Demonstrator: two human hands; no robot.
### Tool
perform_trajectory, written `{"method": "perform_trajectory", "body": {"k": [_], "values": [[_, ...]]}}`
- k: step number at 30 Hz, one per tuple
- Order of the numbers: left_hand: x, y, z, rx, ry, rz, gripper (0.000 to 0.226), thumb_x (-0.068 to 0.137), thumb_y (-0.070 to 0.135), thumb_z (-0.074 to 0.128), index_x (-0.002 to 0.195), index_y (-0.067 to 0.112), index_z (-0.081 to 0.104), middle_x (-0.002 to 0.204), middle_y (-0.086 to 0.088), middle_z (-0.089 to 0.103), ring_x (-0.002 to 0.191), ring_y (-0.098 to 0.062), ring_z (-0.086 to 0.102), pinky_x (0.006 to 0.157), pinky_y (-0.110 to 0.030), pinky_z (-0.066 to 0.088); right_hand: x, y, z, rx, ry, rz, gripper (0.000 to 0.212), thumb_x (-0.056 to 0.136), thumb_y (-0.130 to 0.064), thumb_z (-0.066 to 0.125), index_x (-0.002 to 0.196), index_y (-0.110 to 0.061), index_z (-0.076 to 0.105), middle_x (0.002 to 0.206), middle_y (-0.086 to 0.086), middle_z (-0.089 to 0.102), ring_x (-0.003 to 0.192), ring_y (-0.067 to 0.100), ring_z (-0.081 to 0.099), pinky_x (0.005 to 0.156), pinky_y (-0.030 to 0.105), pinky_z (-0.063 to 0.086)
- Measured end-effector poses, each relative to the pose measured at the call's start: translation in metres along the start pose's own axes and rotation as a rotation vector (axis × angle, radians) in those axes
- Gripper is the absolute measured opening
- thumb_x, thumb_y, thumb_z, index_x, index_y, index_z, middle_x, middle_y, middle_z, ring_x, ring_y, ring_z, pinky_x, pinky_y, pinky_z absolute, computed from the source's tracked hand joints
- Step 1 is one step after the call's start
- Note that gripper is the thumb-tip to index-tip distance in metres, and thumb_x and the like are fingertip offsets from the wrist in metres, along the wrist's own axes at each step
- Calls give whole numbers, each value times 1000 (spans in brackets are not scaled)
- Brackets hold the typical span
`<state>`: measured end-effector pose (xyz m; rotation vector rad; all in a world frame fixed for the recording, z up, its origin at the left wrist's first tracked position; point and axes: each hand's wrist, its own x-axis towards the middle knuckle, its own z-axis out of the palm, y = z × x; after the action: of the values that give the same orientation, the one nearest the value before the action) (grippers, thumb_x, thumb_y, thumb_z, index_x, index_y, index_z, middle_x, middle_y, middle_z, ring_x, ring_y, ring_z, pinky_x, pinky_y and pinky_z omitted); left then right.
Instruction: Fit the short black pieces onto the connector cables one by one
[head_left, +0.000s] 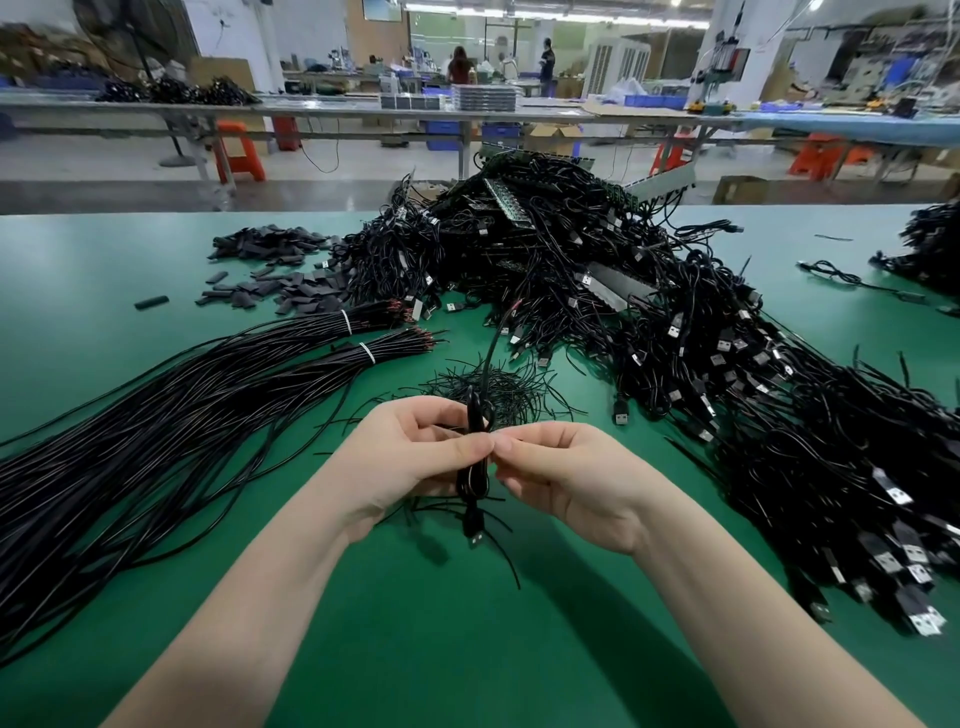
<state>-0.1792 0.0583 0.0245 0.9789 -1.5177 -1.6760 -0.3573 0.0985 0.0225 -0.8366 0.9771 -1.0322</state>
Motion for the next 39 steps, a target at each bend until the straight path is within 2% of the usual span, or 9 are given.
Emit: {"method": "perform_trajectory", "body": {"k": [8,11,15,21,25,29,32,36,39], "values": [[0,2,-3,72,9,57,26,65,26,88,88,23,76,82,-10,75,73,-19,70,71,-28,59,1,3,4,-61,77,-82,8,65,-18,76,72,-13,76,68,-2,69,61,6,63,62,17,53],[-1,2,2,20,24,11,30,59,38,85,86,27,76,82,-7,74,70,-16,66,66,-29,54,2,6,8,-108,133,-239,5,74,-7,75,73,-8,70,66,-1,69,60,5,62,61,16,50],[0,3,7,-121,28,-63,31,55,42,80,83,28,77,79,2,72,63,-6,64,53,-17,50,1,7,14,-395,252,-514,11,82,-5,74,72,-8,69,65,-2,70,60,3,59,61,15,47],[0,3,5,-116,-6,-92,27,56,45,80,79,30,76,77,5,72,61,-5,63,52,-15,47,-3,-1,10,-529,188,-509,8,85,-5,72,77,-3,70,76,7,74,70,13,63,70,26,51],[2,2,4,-182,-30,-169,31,57,37,86,83,24,75,73,3,70,57,-5,62,48,-17,47,-4,-5,5,-814,193,-702,9,84,-3,71,78,-8,68,77,5,71,77,22,65,74,33,53],[4,2,6,-354,-59,-393,14,62,30,78,60,16,74,63,2,62,46,-6,54,44,-19,46,0,-4,1,-1335,171,-1101,9,78,7,70,78,-1,67,80,9,62,77,26,59,74,28,46],[4,3,6,-466,-96,-436,14,56,23,79,60,12,71,64,1,62,44,-8,54,43,-19,47,2,0,-1,-1619,159,-1337,12,82,10,60,81,0,67,82,12,61,78,29,56,76,30,46],[3,3,6,-473,-118,-376,14,62,27,77,61,14,71,65,2,60,48,-9,54,47,-22,50,4,-2,0,-1400,215,-1303,14,77,11,67,82,0,73,81,13,64,77,27,59,74,26,46],[2,3,6,-471,-165,-306,16,75,27,71,69,12,73,66,2,60,54,-10,56,54,-24,54,-1,-9,-2,-1104,147,-1072,16,83,2,66,88,-10,77,82,5,63,79,12,58,72,16,43]]}}
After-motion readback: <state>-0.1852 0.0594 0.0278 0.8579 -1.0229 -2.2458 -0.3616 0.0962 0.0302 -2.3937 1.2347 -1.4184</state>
